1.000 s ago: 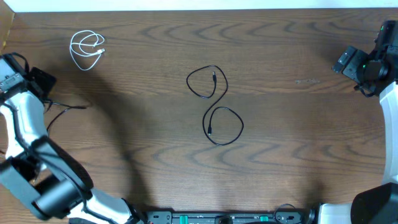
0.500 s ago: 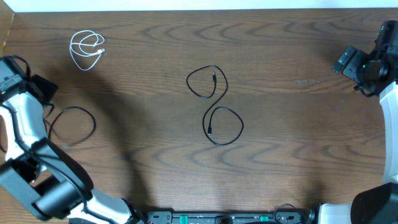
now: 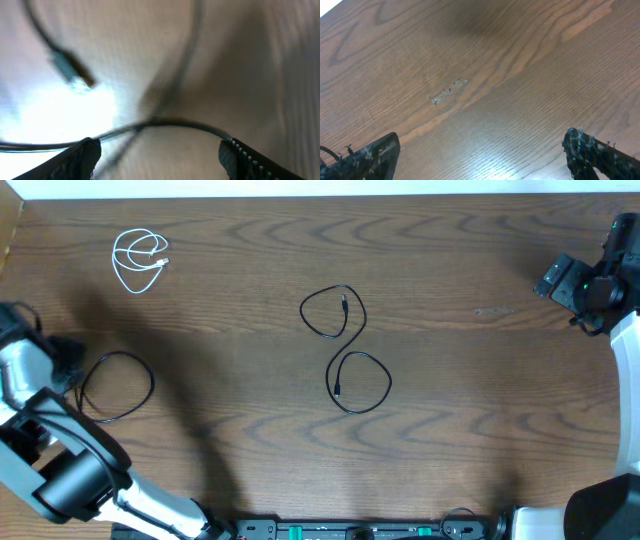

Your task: Untangle cables

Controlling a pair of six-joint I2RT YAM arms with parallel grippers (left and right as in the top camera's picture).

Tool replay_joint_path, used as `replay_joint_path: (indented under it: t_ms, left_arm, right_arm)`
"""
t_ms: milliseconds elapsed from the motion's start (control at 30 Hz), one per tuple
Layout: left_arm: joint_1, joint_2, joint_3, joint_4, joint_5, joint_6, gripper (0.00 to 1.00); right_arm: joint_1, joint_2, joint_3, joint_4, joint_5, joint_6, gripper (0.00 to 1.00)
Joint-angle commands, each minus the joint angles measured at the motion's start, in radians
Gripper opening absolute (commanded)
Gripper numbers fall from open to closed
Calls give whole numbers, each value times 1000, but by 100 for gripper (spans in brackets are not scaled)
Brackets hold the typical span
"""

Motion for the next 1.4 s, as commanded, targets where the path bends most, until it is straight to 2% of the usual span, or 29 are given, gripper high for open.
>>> replay_joint_path:
  t_ms: [0,100,167,267,533,900,1000,1367]
  left_arm:
    - [34,17,-13,-16,-29,-53,80]
    - [37,46,-13,-26,-9,-54,80]
    - [37,74,-13,-18,127,-66,81]
    - [37,94,-13,-12,207,-140,84]
    - [37,119,-14,-18,122,-163,86]
    - [37,126,-14,-49,119,-195,86]
    - [37,127,-14,-68,118,-236,86]
    - [37,187,-14,-38,40,-211,85]
  right_arm:
    - [0,5,0,-2,8,13,99]
    - [0,5,0,-2,8,13,99]
    - [0,5,0,-2,8,13,99]
    - [0,5,0,-2,8,13,99]
    - [0,5,0,-2,8,13,99]
    - [0,5,0,-2,8,13,99]
    - [0,5,0,-2,8,13,99]
    - [0,5,0,-2,8,13,99]
